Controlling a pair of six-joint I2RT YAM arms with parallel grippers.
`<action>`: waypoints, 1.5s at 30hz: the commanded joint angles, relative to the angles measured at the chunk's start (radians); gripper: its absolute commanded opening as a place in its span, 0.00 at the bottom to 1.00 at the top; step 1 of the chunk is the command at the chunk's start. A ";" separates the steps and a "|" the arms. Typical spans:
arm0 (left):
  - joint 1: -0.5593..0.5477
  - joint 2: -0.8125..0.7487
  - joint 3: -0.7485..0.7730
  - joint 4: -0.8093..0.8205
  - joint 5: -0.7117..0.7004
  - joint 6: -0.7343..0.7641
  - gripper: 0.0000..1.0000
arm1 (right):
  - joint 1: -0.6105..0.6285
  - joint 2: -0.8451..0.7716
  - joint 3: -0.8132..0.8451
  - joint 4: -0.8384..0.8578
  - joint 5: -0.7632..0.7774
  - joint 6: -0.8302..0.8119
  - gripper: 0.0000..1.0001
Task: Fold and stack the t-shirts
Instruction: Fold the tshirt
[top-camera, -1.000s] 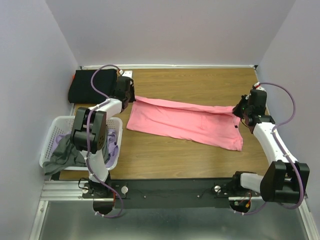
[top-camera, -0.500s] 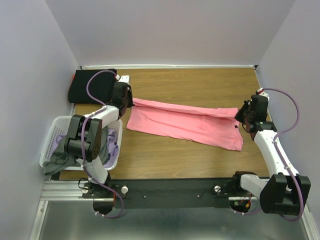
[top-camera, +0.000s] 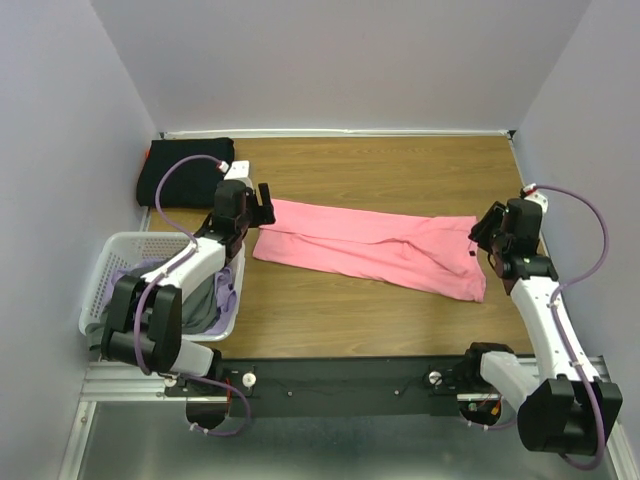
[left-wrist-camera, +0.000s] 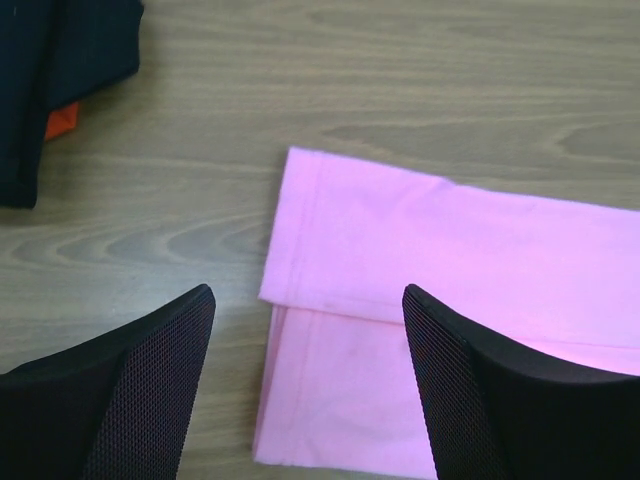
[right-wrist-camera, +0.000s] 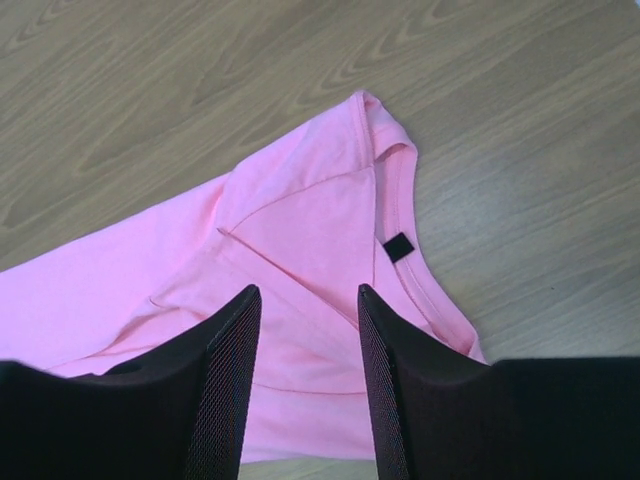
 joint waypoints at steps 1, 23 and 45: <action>-0.026 -0.045 0.005 0.043 0.017 -0.001 0.85 | 0.002 0.067 0.029 0.048 -0.070 -0.009 0.51; -0.030 0.113 0.059 0.118 0.108 0.033 0.87 | 0.168 0.690 0.181 0.312 -0.147 -0.003 0.47; -0.030 0.101 0.053 0.114 0.099 0.036 0.87 | 0.191 0.718 0.176 0.316 -0.176 -0.017 0.04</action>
